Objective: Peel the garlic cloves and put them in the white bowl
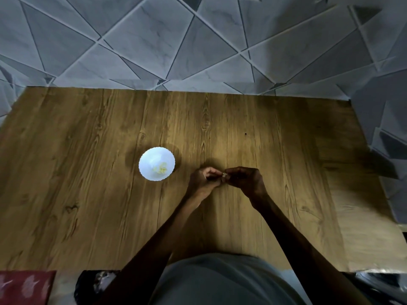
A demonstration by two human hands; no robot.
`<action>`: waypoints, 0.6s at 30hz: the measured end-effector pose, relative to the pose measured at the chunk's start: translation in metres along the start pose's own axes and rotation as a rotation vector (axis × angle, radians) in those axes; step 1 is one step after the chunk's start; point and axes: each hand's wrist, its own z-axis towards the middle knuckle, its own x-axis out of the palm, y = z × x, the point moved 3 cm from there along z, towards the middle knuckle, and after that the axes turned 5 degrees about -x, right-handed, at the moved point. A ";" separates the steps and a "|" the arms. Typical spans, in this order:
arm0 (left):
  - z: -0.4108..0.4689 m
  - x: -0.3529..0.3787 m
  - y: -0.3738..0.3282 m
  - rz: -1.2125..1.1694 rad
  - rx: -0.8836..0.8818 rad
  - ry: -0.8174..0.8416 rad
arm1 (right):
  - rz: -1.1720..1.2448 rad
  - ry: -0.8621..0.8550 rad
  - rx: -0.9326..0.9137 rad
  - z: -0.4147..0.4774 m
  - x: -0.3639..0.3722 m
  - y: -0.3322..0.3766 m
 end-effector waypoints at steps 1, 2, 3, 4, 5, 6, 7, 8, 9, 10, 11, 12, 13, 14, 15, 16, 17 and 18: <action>0.002 0.000 0.001 -0.002 -0.009 0.013 | -0.092 -0.008 -0.032 0.001 0.000 0.001; 0.003 0.001 0.002 0.006 -0.010 0.029 | -0.191 -0.009 -0.069 0.002 0.001 0.002; 0.005 0.002 0.003 0.020 -0.021 0.049 | -0.274 -0.003 -0.101 0.003 0.002 0.003; 0.005 0.003 0.001 0.032 -0.029 0.061 | -0.330 0.007 -0.122 0.005 0.002 0.002; 0.006 0.004 0.002 0.017 -0.042 0.075 | -0.368 0.020 -0.135 0.006 0.002 0.002; 0.007 0.006 0.003 -0.019 -0.049 0.097 | -0.394 0.030 -0.148 0.007 0.002 0.001; 0.008 0.009 0.005 -0.060 -0.056 0.125 | -0.415 0.036 -0.169 0.008 0.002 0.001; 0.008 0.010 0.006 -0.066 -0.070 0.150 | -0.435 0.041 -0.197 0.008 0.002 0.002; 0.011 0.011 0.011 -0.060 -0.101 0.162 | -0.462 0.041 -0.225 0.007 0.003 0.004; 0.013 0.012 0.015 -0.052 -0.125 0.165 | -0.499 0.033 -0.246 0.006 0.004 0.005; 0.014 0.013 0.020 -0.067 -0.160 0.161 | -0.541 0.021 -0.252 0.005 0.006 0.007; 0.015 0.013 0.022 -0.077 -0.203 0.157 | -0.573 0.010 -0.244 0.004 0.007 0.007; 0.015 0.014 0.023 -0.103 -0.239 0.157 | -0.587 0.003 -0.229 0.003 0.008 0.006; 0.014 0.014 0.025 -0.112 -0.258 0.169 | -0.589 0.002 -0.217 0.002 0.009 0.006; 0.014 0.015 0.027 -0.130 -0.276 0.171 | -0.582 0.006 -0.211 0.002 0.009 0.006; 0.013 0.015 0.025 -0.123 -0.289 0.171 | -0.570 0.012 -0.205 0.001 0.010 0.005; 0.013 0.015 0.026 -0.123 -0.299 0.173 | -0.557 0.018 -0.199 0.000 0.011 0.004; 0.012 0.015 0.026 -0.116 -0.302 0.173 | -0.546 0.023 -0.191 -0.001 0.012 0.003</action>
